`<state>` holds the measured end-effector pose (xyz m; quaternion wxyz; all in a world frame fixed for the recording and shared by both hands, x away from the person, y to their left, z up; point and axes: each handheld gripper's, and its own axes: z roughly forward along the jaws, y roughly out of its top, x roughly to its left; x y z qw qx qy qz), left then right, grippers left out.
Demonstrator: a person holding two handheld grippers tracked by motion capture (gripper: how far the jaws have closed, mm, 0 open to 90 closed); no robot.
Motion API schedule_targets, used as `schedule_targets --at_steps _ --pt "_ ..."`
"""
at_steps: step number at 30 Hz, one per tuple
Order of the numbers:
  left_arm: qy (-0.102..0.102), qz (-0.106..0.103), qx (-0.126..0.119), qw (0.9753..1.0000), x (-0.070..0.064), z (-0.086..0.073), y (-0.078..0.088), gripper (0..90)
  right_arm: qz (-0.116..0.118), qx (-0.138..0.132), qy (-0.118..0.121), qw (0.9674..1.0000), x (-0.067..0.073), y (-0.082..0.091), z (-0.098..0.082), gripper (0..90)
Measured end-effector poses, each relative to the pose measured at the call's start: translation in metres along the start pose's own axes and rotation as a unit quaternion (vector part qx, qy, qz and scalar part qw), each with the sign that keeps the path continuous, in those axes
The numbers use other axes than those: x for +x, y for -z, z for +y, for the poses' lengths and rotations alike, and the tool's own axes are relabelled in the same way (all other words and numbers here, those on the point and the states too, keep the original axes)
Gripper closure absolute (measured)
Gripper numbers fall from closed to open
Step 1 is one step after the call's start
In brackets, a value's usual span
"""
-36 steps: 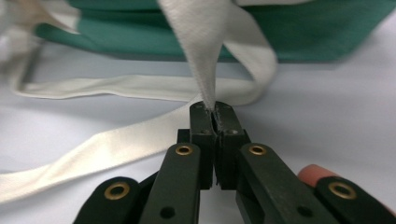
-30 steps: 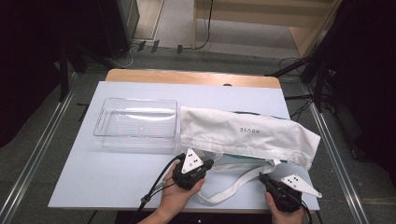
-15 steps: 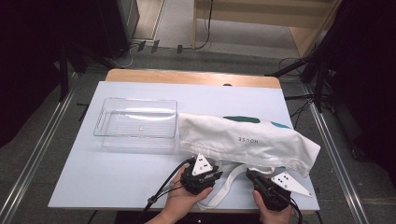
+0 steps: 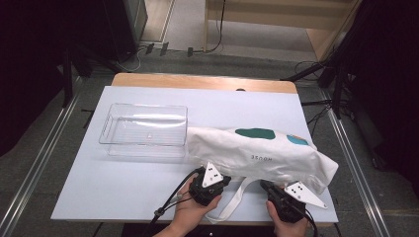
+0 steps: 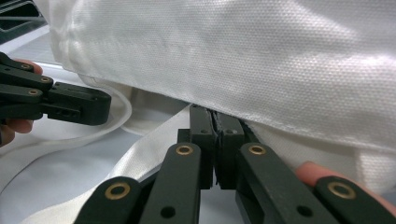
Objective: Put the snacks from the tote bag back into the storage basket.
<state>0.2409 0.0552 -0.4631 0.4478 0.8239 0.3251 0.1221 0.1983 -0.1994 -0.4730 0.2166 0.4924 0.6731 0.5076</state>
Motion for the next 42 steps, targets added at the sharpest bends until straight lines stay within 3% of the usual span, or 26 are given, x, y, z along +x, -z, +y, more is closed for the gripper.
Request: schedule_targets --at_steps 3,4,5,6,7,10,12,13,14,16,17,18,19,20,23,26,29,31,32,37,42 --pt "0.010 0.016 0.005 0.9998 0.000 0.000 0.000 71.0 0.007 -0.010 0.002 0.9999 0.001 0.002 0.002 89.8" --pt "0.012 0.023 0.010 0.9996 0.000 -0.001 -0.001 71.0 0.007 -0.010 0.002 0.9999 0.001 0.002 0.002 89.8" --pt "0.014 0.029 0.021 0.9992 0.000 -0.001 -0.002 62.4 0.007 -0.011 0.003 0.9999 0.001 0.002 0.002 89.8" --pt "0.024 0.034 0.041 0.9983 -0.002 0.000 -0.005 47.8 0.006 -0.013 0.003 0.9999 -0.001 0.003 0.003 89.7" --pt "0.024 0.034 0.041 0.9983 -0.002 0.000 -0.005 44.7 0.006 -0.013 0.003 0.9999 -0.001 0.003 0.003 89.7" --pt "0.015 0.032 0.079 0.9962 -0.005 -0.001 -0.009 46.0 0.011 -0.019 -0.001 0.9998 0.000 0.002 0.005 89.7" --pt "0.011 0.031 0.080 0.9963 -0.006 -0.001 -0.010 50.0 0.011 -0.020 0.001 0.9997 0.000 0.002 0.006 89.8" --pt "0.010 0.028 0.081 0.9963 -0.005 0.000 -0.010 58.4 0.013 -0.022 0.002 0.9997 0.001 0.002 0.006 89.8" --pt "0.014 0.010 0.076 0.9970 -0.004 0.000 -0.010 75.0 0.017 -0.025 0.007 0.9995 0.002 0.001 0.008 89.8" --pt "0.010 -0.001 0.070 0.9975 -0.004 0.001 -0.009 84.8 0.021 -0.028 0.010 0.9993 0.003 0.001 0.009 89.8" --pt "0.010 -0.001 0.070 0.9975 -0.004 0.001 -0.009 85.3 0.021 -0.028 0.010 0.9993 0.003 0.001 0.009 89.8" --pt "0.027 -0.033 0.054 0.9976 -0.004 0.001 -0.009 85.3 0.025 -0.030 0.012 0.9992 0.004 0.001 0.010 89.8" --pt "0.027 -0.033 0.054 0.9976 -0.004 0.001 -0.009 85.1 0.025 -0.030 0.012 0.9992 0.004 0.001 0.010 89.8" --pt "0.041 -0.051 0.043 0.9969 -0.003 0.002 -0.009 84.0 0.028 -0.034 0.016 0.9989 0.005 0.001 0.011 89.8" --pt "0.056 -0.067 0.041 0.9953 -0.002 0.003 -0.011 79.0 0.030 -0.036 0.016 0.9988 0.005 0.001 0.012 89.8" --pt "0.079 -0.088 0.044 0.9921 0.001 0.003 -0.014 55.8 0.030 -0.037 0.017 0.9987 0.006 0.001 0.013 89.9" --pt "0.084 -0.104 0.033 0.9905 0.000 0.004 -0.013 42.8 0.030 -0.039 0.017 0.9986 0.005 0.001 0.014 89.9" --pt "0.083 -0.117 0.029 0.9892 -0.002 0.004 -0.013 41.3 0.029 -0.040 0.018 0.9986 0.005 0.001 0.014 89.9" --pt "0.076 -0.118 0.027 0.9897 -0.004 0.004 -0.013 40.5 0.028 -0.041 0.022 0.9985 0.005 0.001 0.014 89.9" --pt "0.082 -0.111 0.032 0.9899 -0.002 0.004 -0.013 39.0 0.028 -0.041 0.020 0.9986 0.003 0.002 0.014 89.9" --pt "0.062 -0.102 0.055 0.9913 -0.012 0.006 -0.022 34.2 0.037 -0.040 0.025 0.9982 0.007 0.001 0.014 89.8"
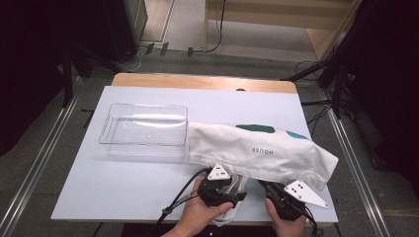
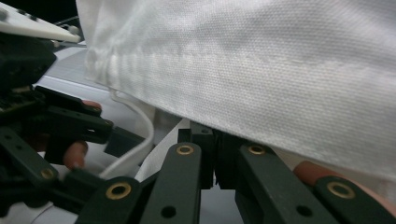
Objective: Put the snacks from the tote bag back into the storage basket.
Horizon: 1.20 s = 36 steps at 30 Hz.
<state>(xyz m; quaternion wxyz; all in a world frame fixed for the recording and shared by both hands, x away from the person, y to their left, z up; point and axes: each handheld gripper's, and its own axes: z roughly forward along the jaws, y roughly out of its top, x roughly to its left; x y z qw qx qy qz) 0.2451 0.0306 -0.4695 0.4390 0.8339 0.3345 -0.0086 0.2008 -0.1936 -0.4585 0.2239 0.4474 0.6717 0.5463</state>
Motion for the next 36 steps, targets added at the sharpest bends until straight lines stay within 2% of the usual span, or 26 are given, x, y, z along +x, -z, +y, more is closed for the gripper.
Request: schedule_targets --at_steps 3,4,5,6,9,11,14,16,17,18,19,22,25,29,34,36 --pt "-0.021 0.036 0.021 0.9989 -0.007 0.003 -0.007 35.3 0.007 -0.004 0.000 1.0000 0.000 0.001 0.001 89.9" --pt "-0.029 0.054 0.023 0.9979 -0.009 0.004 -0.011 43.0 0.007 -0.007 -0.003 1.0000 -0.001 0.001 0.001 89.9" --pt "-0.029 0.054 0.023 0.9979 -0.009 0.004 -0.011 48.1 0.007 -0.007 -0.003 1.0000 -0.001 0.001 0.001 89.9" --pt "-0.037 0.067 0.029 0.9966 -0.011 0.006 -0.014 57.3 0.010 -0.010 -0.004 0.9999 -0.001 0.002 0.001 89.9" --pt "-0.044 0.065 0.028 0.9965 -0.011 0.007 -0.015 81.2 0.010 -0.014 -0.002 0.9999 -0.001 0.004 0.002 89.8" --pt "-0.061 0.064 0.017 0.9960 -0.013 0.006 -0.012 87.5 0.007 -0.016 -0.001 0.9998 -0.002 0.006 0.002 89.7" --pt "-0.069 0.060 0.005 0.9958 -0.014 0.007 -0.006 87.9 0.004 -0.016 -0.001 0.9999 -0.004 0.007 0.002 87.9" --pt "-0.082 0.060 -0.017 0.9947 -0.015 0.011 0.006 88.0 0.008 -0.011 -0.008 0.9999 -0.007 0.008 0.001 79.3" --pt "-0.081 0.061 -0.034 0.9943 -0.015 0.015 0.015 88.0 0.010 -0.008 -0.008 0.9999 -0.007 0.008 0.001 77.7" --pt "-0.081 0.061 -0.034 0.9943 -0.015 0.015 0.015 88.0 0.012 -0.005 -0.007 0.9999 -0.008 0.008 0.001 75.6" --pt "-0.078 0.061 -0.047 0.9940 -0.012 0.021 0.025 88.0 0.012 -0.001 -0.007 0.9999 -0.008 0.009 0.001 74.3" --pt "-0.075 0.050 -0.055 0.9944 -0.010 0.030 0.035 88.0 0.010 0.002 0.005 0.9999 -0.006 0.012 0.001 71.6" --pt "-0.081 0.051 -0.069 0.9930 -0.012 0.040 0.045 88.0 0.003 0.006 0.015 0.9999 -0.005 0.015 0.001 68.0" --pt "-0.089 0.055 -0.094 0.9901 -0.013 0.057 0.058 88.0 -0.017 0.014 0.013 0.9997 -0.007 0.018 -0.002 65.4" --pt "-0.089 0.058 -0.118 0.9874 -0.012 0.074 0.068 87.9 -0.054 0.013 -0.008 0.9984 -0.012 0.019 -0.005 57.6" --pt "-0.088 0.058 -0.124 0.9867 -0.011 0.079 0.070 87.9 -0.080 0.013 -0.017 0.9965 -0.012 0.019 -0.006 51.8"
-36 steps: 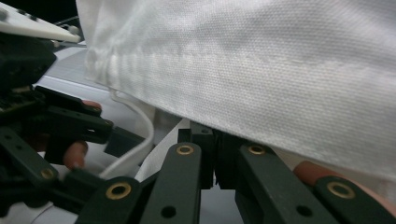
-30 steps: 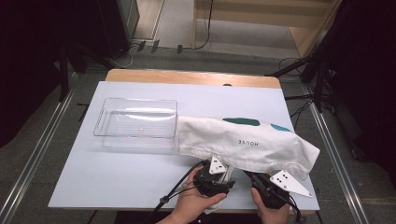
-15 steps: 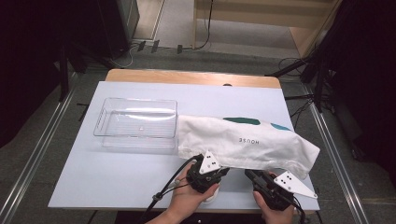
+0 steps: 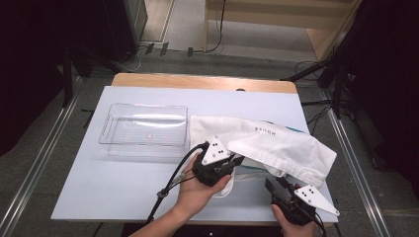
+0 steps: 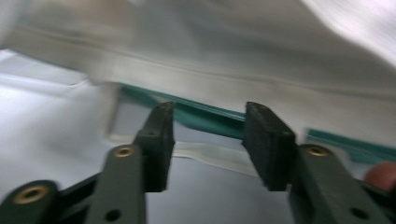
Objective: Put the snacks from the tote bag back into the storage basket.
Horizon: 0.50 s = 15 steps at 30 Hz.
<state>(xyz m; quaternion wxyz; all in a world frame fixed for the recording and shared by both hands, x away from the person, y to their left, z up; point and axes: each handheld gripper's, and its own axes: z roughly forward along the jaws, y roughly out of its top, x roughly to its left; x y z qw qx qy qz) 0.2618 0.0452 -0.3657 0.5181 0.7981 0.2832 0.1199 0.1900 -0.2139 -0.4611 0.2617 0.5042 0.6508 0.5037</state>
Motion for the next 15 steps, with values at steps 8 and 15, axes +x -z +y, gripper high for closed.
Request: schedule_targets --at_steps 8,15 --pt "-0.001 0.005 -0.013 0.9999 0.006 0.015 -0.001 87.7 -0.119 -0.011 -0.058 0.9912 -0.003 0.006 -0.005 47.4" --pt "0.001 0.004 -0.015 0.9999 0.009 0.019 0.000 87.6 -0.175 -0.025 -0.127 0.9759 -0.023 0.016 -0.007 39.8"
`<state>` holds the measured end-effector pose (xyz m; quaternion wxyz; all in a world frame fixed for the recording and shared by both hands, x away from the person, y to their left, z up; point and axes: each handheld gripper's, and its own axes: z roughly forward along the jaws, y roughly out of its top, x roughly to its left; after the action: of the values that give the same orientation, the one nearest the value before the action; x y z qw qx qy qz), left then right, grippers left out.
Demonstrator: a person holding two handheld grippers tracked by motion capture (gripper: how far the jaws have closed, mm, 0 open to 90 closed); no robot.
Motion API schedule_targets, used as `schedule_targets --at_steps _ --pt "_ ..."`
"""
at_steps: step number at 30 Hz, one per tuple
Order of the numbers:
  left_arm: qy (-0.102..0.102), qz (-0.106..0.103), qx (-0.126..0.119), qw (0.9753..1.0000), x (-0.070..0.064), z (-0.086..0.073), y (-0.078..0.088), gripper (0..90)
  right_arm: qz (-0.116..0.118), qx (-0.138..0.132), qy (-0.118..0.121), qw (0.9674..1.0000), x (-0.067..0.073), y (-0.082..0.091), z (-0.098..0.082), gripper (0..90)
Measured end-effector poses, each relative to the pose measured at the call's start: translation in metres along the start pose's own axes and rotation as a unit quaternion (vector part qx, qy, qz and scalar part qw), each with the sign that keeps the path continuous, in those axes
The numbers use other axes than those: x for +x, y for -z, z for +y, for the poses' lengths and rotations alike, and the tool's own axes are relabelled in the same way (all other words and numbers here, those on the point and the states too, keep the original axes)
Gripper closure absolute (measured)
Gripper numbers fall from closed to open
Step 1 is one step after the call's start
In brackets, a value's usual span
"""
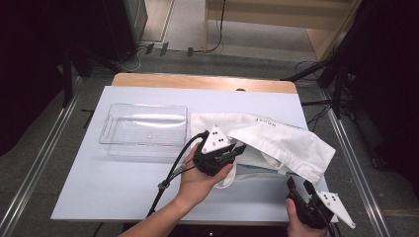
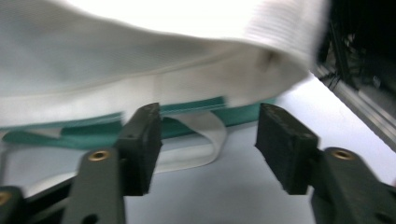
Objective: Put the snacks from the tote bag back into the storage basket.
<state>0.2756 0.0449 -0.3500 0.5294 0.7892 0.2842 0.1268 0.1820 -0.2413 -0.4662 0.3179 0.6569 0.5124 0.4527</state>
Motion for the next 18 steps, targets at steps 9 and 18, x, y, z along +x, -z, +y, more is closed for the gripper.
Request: schedule_targets --at_steps 9,18 --pt "0.000 0.006 -0.005 1.0000 0.002 -0.001 -0.002 87.7 0.050 -0.025 -0.025 0.9981 -0.015 -0.011 0.008 67.0" --pt "-0.002 0.030 -0.014 0.9995 0.011 0.005 -0.005 87.8 0.027 -0.005 0.040 0.9988 -0.015 -0.006 0.010 89.7"
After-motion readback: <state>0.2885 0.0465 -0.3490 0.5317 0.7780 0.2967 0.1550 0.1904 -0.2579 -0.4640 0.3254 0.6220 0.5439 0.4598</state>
